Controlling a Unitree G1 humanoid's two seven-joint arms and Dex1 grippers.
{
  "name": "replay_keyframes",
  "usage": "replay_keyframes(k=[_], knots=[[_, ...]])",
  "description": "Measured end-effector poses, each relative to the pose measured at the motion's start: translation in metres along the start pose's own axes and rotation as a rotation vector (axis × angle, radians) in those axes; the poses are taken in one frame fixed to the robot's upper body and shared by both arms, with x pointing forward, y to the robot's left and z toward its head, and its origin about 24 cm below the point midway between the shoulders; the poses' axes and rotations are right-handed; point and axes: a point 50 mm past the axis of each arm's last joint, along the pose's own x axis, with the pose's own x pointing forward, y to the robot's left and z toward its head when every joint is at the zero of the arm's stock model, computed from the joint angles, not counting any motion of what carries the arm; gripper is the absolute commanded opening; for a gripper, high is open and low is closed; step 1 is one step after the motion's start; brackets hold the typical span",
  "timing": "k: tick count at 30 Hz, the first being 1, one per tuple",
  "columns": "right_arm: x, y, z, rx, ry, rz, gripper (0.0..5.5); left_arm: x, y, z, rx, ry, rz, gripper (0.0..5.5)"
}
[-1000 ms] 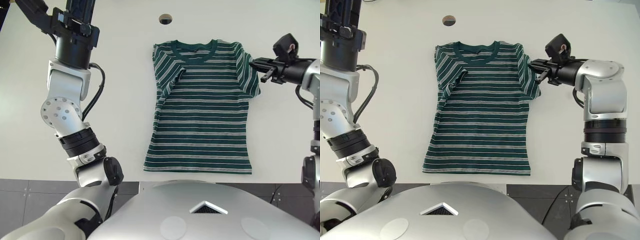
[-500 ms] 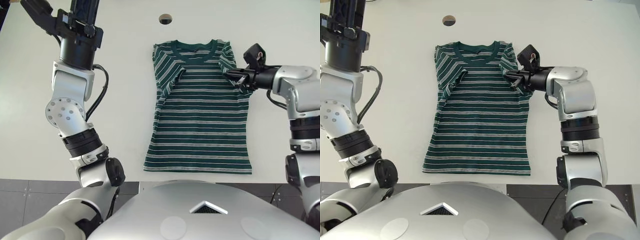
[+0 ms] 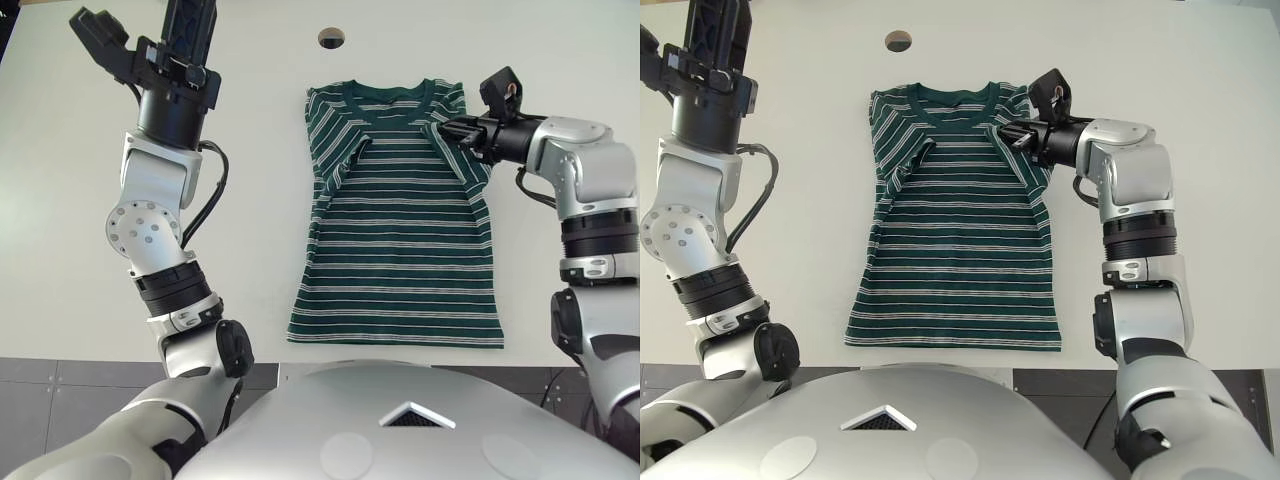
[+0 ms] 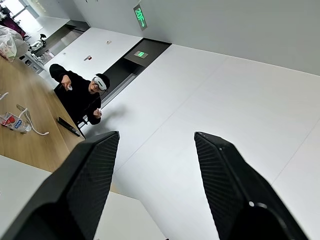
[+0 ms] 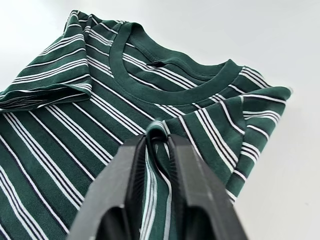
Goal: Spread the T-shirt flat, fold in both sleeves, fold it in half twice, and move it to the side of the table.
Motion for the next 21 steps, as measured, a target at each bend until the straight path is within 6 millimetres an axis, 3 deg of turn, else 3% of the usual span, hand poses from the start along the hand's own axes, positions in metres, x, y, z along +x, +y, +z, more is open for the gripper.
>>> replay_keyframes(k=[2,10,15,17,18,21], knots=[[0.000,0.000,0.000,0.003,-0.003,0.003,1.73,0.000,0.001,0.000,0.000,0.000,0.003,2.81],[0.000,0.003,0.003,0.008,-0.016,0.027,1.73,-0.001,0.002,0.002,0.005,0.002,0.008,2.81],[-0.008,0.012,0.016,0.079,-0.084,0.122,1.73,-0.001,0.002,0.002,0.003,0.002,0.007,2.81],[-0.019,0.016,0.023,0.082,-0.146,0.191,1.73,-0.001,0.005,0.000,0.093,0.047,0.044,2.81],[-0.032,0.019,0.024,0.049,-0.192,0.253,1.73,-0.005,0.011,-0.002,0.225,0.105,0.102,2.81],[-0.069,0.015,-0.003,-0.082,-0.246,0.346,1.73,-0.025,0.029,0.005,0.682,0.237,0.193,2.81]])
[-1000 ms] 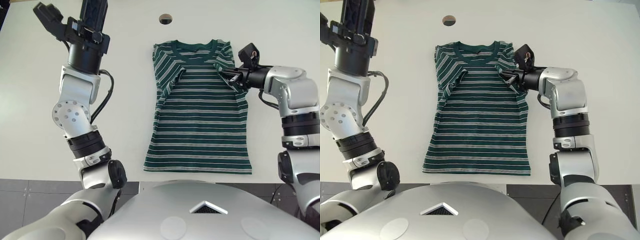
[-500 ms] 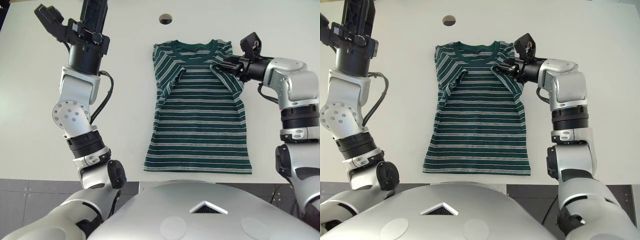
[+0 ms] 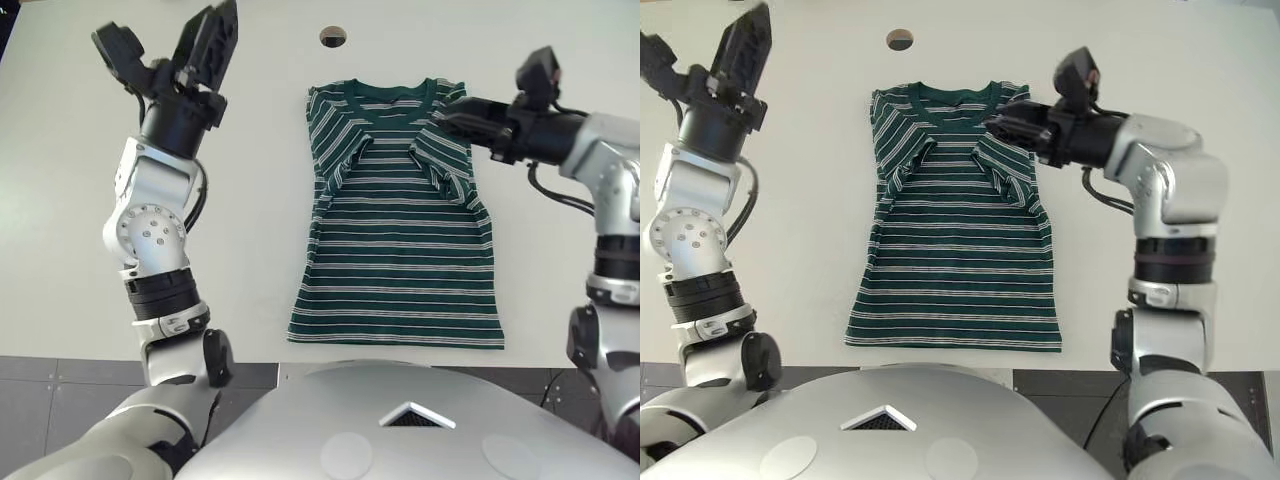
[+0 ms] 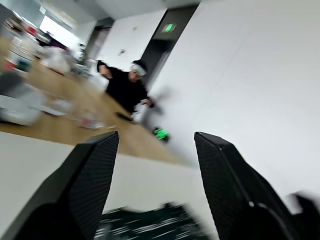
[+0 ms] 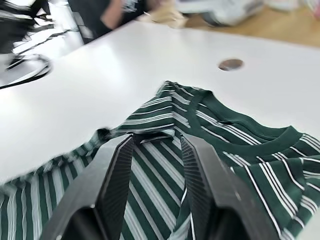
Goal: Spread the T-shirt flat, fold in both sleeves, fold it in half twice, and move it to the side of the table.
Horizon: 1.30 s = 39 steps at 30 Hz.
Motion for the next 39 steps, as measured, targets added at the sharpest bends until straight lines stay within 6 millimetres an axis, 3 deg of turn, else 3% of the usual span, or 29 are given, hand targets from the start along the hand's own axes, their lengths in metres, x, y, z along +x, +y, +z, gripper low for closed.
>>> replay_keyframes(k=[4,7,12,14,20,25,31,39], knots=[[-0.063,0.021,-0.050,-0.118,0.171,0.055,1.73,-0.045,0.010,-0.011,0.637,0.233,-0.148,2.81],[-0.091,0.036,-0.072,-0.266,0.308,0.098,1.73,-0.087,0.004,-0.021,0.967,0.412,-0.400,2.81],[-0.099,0.052,-0.070,-0.654,0.305,0.238,1.73,-0.147,-0.013,-0.028,1.245,0.649,-0.932,2.81],[-0.113,0.055,-0.069,-0.820,0.400,0.372,1.73,-0.169,-0.028,-0.029,1.303,0.627,-1.215,2.81],[-0.127,0.070,-0.100,-0.819,0.541,0.598,2.69,-0.183,-0.036,-0.039,1.237,0.491,-1.282,3.44],[-0.129,0.077,-0.104,-0.774,0.593,0.678,2.69,-0.182,-0.051,-0.047,1.180,0.430,-1.306,3.44],[-0.122,0.082,-0.104,-0.835,0.585,0.721,2.69,-0.180,-0.071,-0.059,1.083,0.406,-1.306,3.44],[-0.107,0.085,-0.104,-0.882,0.504,0.678,2.69,-0.176,-0.076,-0.064,1.067,0.379,-1.309,3.44]])
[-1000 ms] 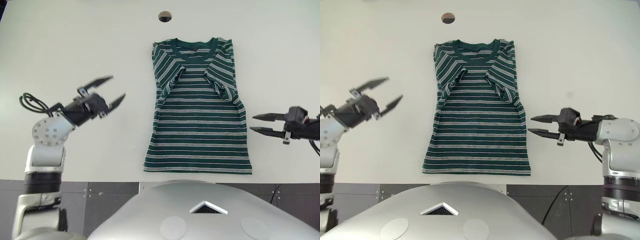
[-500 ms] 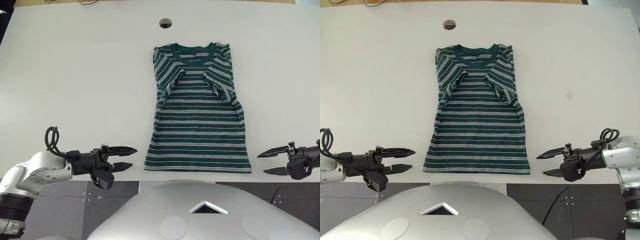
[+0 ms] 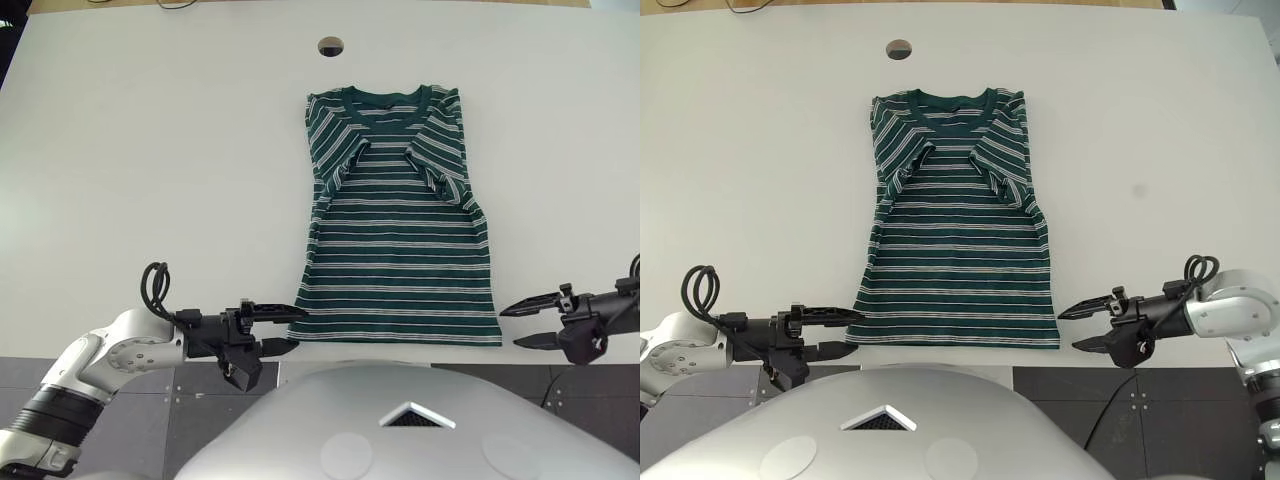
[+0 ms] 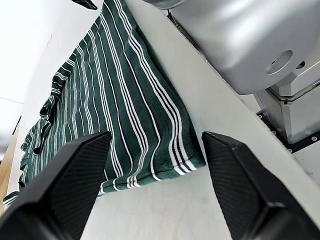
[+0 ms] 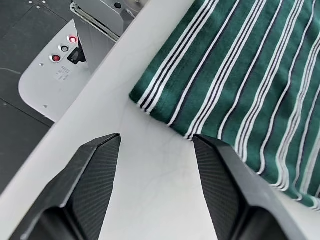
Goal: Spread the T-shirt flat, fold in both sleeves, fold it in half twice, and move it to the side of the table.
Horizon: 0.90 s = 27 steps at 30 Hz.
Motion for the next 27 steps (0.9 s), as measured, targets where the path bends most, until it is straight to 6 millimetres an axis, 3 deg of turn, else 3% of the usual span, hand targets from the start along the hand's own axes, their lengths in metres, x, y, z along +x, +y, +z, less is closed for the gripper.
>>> replay_keyframes(k=[7,21,27], knots=[[0.022,-0.009,0.010,-0.007,-0.088,-0.072,2.69,0.003,0.001,0.000,-0.012,-0.003,0.006,3.44],[0.034,0.001,0.017,0.029,-0.139,-0.024,0.14,0.009,-0.001,-0.002,-0.073,0.024,-0.010,1.08],[0.035,0.000,0.017,0.033,-0.143,-0.031,0.10,0.011,-0.003,-0.005,-0.072,0.035,-0.018,0.12]])
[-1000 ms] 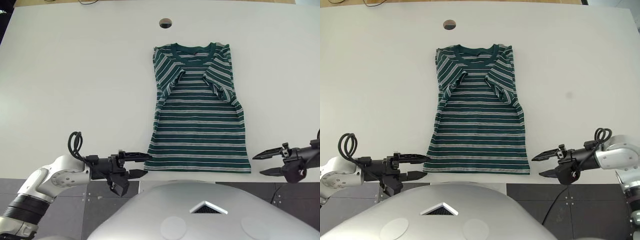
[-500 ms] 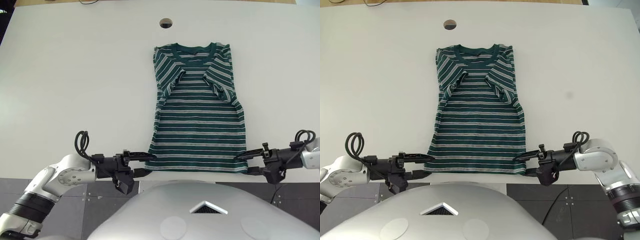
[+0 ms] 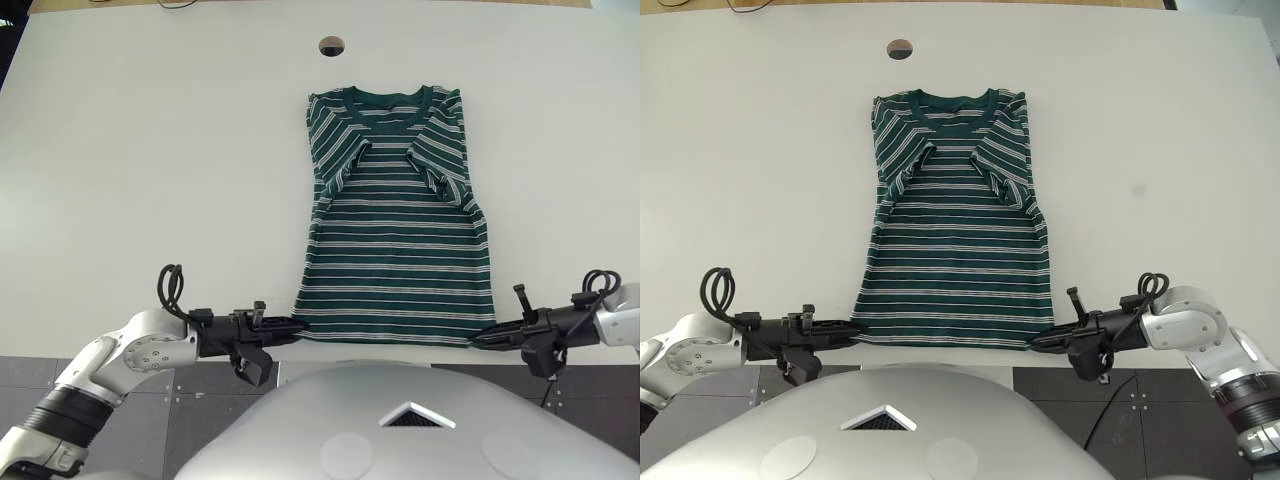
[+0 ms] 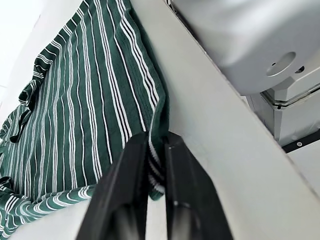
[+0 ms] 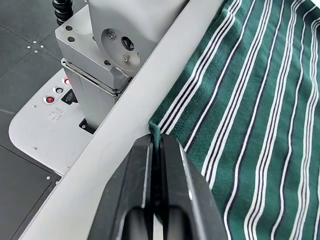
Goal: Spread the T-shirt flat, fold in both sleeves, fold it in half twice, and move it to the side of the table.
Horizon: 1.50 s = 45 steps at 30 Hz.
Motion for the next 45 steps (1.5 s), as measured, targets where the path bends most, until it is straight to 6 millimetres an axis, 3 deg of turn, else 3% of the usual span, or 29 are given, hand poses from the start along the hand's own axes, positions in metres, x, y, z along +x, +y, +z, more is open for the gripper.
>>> replay_keyframes(k=[8,13,17,20,22,27,30,36,38,42,45], knots=[[0.001,-0.001,-0.001,0.032,-0.006,-0.018,0.10,0.000,0.001,-0.002,-0.018,-0.001,0.011,0.12],[0.002,-0.015,0.003,0.198,-0.067,-0.081,0.10,0.004,0.022,0.001,-0.418,-0.054,0.088,0.12],[-0.008,-0.044,0.030,0.435,-0.278,-0.065,0.10,-0.015,0.036,0.016,-0.690,-0.101,-0.134,0.12],[-0.018,-0.059,0.040,0.464,-0.316,-0.017,0.10,-0.038,0.043,0.034,-0.823,-0.233,-0.330,0.12],[-0.022,-0.064,0.041,0.479,-0.317,0.008,0.10,-0.046,0.047,0.037,-0.848,-0.295,-0.332,0.12],[-0.033,-0.066,0.044,0.555,-0.395,0.030,0.10,-0.052,0.034,0.040,-0.868,-0.328,-0.367,0.12],[-0.031,-0.074,0.044,0.508,-0.402,-0.042,0.10,-0.050,0.038,0.028,-0.840,-0.307,-0.256,0.12],[-0.030,-0.133,0.034,0.349,-0.366,-0.432,0.10,-0.048,0.094,-0.036,-0.769,-0.084,0.283,0.12],[-0.034,-0.149,0.027,0.328,-0.318,-0.524,0.10,-0.048,0.124,-0.052,-0.743,-0.059,0.444,0.12],[-0.037,-0.173,0.016,0.313,-0.249,-0.648,0.10,-0.047,0.170,-0.059,-0.661,-0.078,0.589,0.12],[-0.035,-0.189,0.005,0.303,-0.188,-0.715,0.10,-0.046,0.189,-0.062,-0.633,-0.074,0.618,0.12]])
